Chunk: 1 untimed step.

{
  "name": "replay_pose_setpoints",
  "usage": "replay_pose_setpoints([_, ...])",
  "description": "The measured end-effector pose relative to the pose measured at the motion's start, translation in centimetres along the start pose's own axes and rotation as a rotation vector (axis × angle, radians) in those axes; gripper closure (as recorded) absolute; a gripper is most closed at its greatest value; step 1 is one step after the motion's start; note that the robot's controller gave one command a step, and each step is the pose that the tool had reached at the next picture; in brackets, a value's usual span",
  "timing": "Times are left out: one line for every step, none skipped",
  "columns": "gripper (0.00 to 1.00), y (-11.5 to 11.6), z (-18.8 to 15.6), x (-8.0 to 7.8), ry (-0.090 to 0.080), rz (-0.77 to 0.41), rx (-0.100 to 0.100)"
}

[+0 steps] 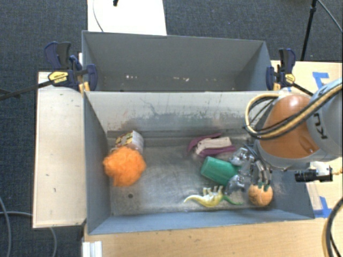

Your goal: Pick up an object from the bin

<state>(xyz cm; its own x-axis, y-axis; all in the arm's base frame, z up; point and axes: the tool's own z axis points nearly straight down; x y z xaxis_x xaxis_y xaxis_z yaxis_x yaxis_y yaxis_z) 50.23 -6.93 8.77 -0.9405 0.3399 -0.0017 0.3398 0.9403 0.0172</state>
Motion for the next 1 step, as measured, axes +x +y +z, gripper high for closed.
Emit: replay_pose_setpoints([1.0,0.16,-0.2,0.0,-0.004,0.002,0.006])
